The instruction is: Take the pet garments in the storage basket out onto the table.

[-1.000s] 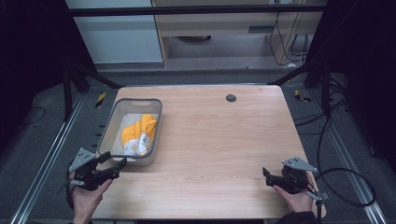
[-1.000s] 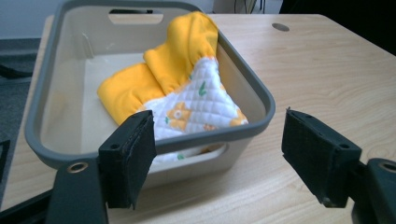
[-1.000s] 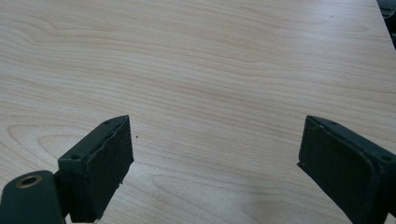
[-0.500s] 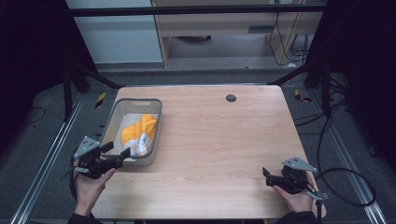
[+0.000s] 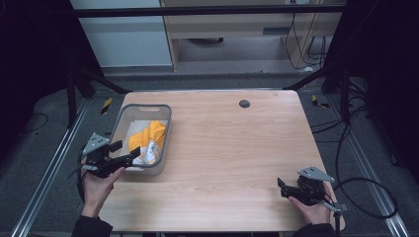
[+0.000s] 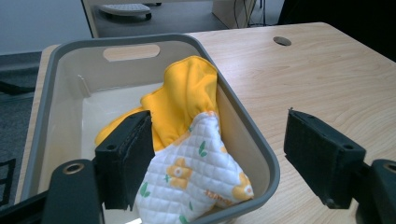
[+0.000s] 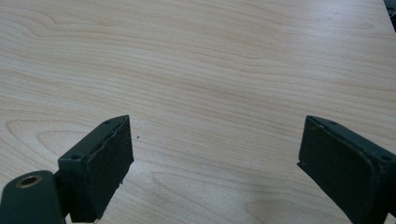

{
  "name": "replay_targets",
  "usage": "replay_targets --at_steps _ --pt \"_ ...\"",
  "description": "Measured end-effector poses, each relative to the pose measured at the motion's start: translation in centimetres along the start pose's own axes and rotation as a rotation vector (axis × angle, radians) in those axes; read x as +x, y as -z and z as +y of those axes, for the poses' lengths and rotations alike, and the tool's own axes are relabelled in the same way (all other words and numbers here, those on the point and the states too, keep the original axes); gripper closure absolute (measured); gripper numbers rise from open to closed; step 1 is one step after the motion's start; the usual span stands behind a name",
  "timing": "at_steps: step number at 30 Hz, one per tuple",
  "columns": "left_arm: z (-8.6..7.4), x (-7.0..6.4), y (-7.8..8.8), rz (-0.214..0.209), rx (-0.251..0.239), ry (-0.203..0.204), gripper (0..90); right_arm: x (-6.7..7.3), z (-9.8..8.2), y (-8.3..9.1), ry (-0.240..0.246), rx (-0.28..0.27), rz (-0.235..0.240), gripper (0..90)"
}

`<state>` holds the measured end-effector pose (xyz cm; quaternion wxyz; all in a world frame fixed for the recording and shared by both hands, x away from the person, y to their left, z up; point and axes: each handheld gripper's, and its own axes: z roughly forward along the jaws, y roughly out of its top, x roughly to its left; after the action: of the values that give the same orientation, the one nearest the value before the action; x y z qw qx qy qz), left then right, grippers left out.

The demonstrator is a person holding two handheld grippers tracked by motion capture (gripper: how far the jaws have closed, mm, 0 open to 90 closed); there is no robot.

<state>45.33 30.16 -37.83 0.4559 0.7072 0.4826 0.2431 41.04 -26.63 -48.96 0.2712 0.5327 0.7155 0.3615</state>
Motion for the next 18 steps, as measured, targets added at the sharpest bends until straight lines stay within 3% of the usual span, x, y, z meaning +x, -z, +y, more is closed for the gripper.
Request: replay_targets --at_steps 18 --pt "2.0 0.2 -1.7 -0.01 0.052 -0.023 23.4 0.0 -0.1 -0.1 0.009 0.013 -0.006 9.9"
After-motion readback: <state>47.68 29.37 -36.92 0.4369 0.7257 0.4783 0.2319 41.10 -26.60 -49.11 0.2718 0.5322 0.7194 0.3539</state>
